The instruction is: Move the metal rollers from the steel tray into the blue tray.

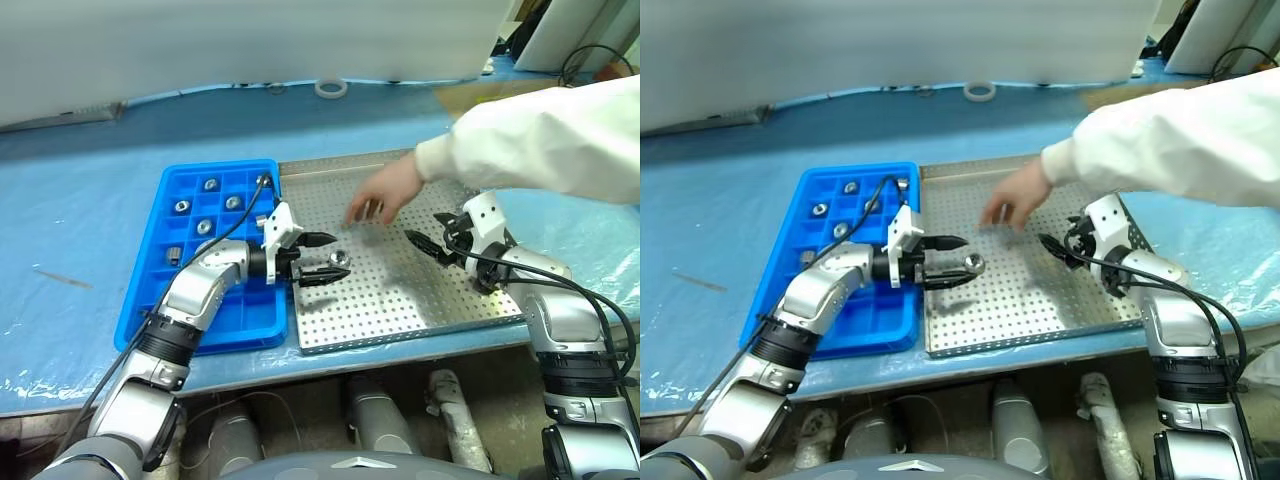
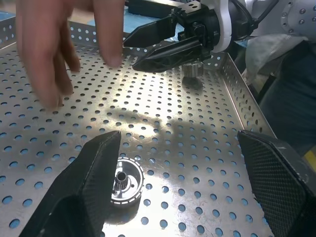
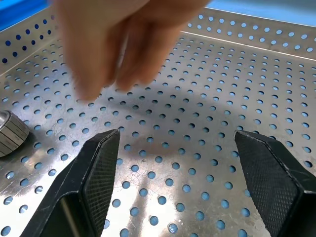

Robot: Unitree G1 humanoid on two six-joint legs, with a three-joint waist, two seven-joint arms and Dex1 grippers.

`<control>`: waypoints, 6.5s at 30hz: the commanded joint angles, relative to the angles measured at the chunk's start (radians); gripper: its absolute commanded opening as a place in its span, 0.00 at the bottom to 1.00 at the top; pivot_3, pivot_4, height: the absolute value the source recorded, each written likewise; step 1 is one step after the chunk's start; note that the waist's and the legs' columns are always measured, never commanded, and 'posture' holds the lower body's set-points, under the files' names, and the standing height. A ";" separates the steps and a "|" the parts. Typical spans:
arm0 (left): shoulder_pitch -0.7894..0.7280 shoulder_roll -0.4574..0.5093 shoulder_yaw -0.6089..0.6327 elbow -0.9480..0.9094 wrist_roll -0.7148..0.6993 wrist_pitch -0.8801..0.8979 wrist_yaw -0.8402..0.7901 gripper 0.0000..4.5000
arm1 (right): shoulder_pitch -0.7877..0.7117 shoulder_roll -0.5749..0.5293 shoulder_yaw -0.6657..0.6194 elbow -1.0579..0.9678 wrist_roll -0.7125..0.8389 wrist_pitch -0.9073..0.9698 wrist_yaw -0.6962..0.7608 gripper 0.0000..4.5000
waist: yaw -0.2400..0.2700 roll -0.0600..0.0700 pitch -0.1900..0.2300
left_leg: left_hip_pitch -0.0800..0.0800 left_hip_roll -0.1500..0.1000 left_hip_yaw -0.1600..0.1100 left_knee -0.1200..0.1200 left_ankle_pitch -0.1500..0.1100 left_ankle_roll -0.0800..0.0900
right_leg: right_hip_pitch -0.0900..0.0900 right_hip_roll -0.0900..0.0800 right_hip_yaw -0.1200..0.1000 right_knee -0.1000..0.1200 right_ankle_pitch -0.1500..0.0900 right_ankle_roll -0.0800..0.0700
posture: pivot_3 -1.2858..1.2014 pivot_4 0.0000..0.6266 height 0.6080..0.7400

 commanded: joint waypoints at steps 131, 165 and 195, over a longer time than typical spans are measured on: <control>0.887 0.227 0.560 -0.785 -0.211 0.175 0.492 0.89 | -0.477 0.535 0.624 0.496 -0.206 -0.393 0.493 0.37 | 0.273 -0.002 0.001 | -0.005 0.005 -0.007 -0.012 0.005 -0.012 | -0.012 0.000 -0.008 0.007 -0.002 -0.008 | 0.65 0.24 1.00; 0.367 0.228 0.236 -0.392 -0.131 0.136 0.243 0.89 | -0.412 0.194 0.141 0.121 0.258 0.107 0.454 0.87 | 0.194 -0.004 0.000 | 0.014 0.002 -0.006 -0.009 0.006 -0.012 | 0.005 0.002 -0.001 0.010 -0.002 -0.008 | 0.48 0.24 1.00; -0.101 -0.066 -0.050 0.123 -0.012 -0.040 -0.128 0.89 | 0.161 -0.218 -0.225 -0.228 0.132 0.370 -0.033 0.87 | 0.048 -0.003 0.000 | 0.010 0.002 -0.002 -0.005 0.000 -0.008 | 0.003 0.008 0.006 0.003 -0.003 -0.006 | 0.28 0.24 1.00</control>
